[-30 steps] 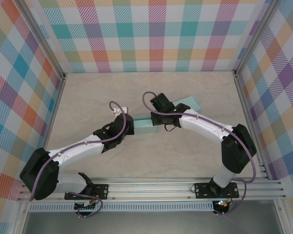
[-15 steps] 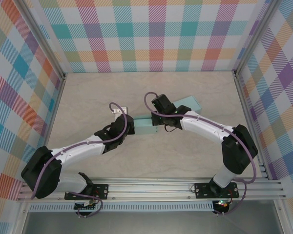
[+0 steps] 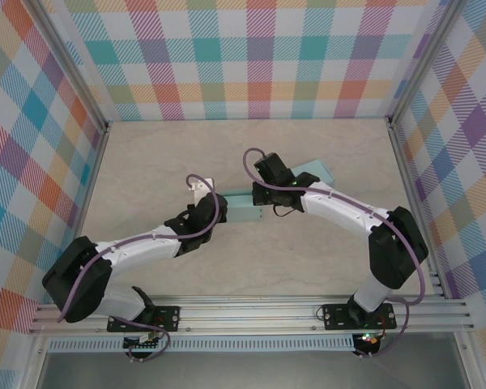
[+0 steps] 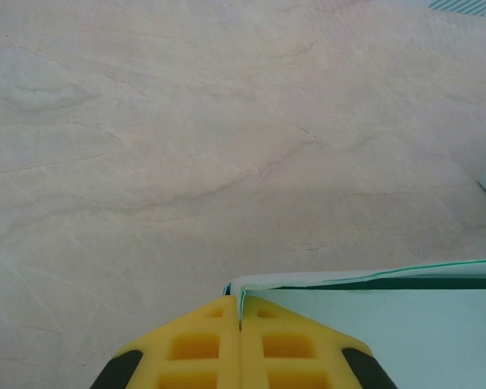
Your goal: Fold the paper box
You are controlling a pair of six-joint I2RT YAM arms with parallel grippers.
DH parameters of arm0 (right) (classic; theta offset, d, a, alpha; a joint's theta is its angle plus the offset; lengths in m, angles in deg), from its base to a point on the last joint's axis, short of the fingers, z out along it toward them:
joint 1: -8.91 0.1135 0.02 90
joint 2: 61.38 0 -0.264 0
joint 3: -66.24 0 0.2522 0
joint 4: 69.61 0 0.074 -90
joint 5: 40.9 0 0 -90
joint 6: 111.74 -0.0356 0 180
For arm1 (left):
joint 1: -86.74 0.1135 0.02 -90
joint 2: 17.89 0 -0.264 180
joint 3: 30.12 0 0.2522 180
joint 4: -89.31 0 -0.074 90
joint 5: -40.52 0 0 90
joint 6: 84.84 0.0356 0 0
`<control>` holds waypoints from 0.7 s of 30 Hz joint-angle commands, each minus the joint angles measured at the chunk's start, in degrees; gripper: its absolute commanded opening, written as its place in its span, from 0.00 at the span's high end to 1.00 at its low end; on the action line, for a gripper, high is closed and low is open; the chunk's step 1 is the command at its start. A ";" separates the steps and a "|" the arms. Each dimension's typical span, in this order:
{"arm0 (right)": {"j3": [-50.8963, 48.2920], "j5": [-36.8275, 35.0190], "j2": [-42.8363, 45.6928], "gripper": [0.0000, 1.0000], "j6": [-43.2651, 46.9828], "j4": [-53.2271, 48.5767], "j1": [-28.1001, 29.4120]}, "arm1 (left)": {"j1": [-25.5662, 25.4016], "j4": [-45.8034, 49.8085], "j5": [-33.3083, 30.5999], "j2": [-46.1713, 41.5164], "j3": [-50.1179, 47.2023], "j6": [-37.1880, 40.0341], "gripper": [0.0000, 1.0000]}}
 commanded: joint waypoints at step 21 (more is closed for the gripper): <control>-9.21 1.54 0.00 1.00 2.66 11.37 1.02 | -2.48 1.24 0.57 1.43 -2.56 -2.72 1.00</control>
